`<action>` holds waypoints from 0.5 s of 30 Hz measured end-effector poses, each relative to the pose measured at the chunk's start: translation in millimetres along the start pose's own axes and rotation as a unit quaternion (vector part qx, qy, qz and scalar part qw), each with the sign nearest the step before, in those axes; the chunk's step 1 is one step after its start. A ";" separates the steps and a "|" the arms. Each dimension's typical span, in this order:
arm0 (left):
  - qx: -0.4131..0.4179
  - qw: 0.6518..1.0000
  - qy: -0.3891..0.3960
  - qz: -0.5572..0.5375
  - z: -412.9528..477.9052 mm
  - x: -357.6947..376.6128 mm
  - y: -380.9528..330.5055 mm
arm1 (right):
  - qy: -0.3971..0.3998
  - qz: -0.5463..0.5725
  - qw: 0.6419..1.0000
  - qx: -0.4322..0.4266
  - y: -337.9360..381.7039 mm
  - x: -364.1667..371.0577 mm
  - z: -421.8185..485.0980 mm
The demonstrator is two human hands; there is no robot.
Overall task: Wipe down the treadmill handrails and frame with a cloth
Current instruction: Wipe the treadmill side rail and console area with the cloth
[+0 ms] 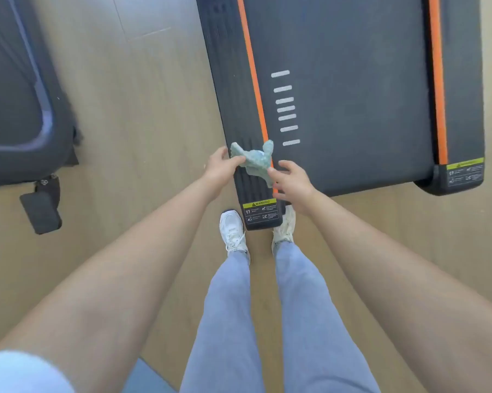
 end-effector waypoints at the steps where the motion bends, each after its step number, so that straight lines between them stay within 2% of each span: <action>1: 0.005 1.000 0.009 -0.002 1.4 2.0 -4.9 | 0.000 0.022 1.000 0.015 0.1 3.0 4.1; 3: 0.007 1.000 0.007 0.007 4.6 3.5 -8.1 | -0.005 0.006 1.000 0.013 0.5 4.4 10.7; 8: 0.042 0.993 -0.100 0.034 -6.5 -2.7 -6.1 | -0.042 -0.042 0.998 -0.009 4.4 3.7 10.2; 12: 0.064 0.993 -0.097 0.032 -28.0 -2.5 -14.8 | -0.054 -0.093 0.994 0.000 8.8 -1.5 1.4; 15: 0.097 0.993 -0.066 0.025 -52.2 1.9 -24.2 | -0.052 -0.128 0.990 -0.012 14.2 -8.6 -12.0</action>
Point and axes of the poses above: each hand's wrist, its own z-axis towards the middle knuckle, its own x-axis out of the palm, y = z × x, the point moved 2 cm from there along z, towards the middle knuckle, and after that the axes turned 7 degrees about -x, right-handed, at the moved point
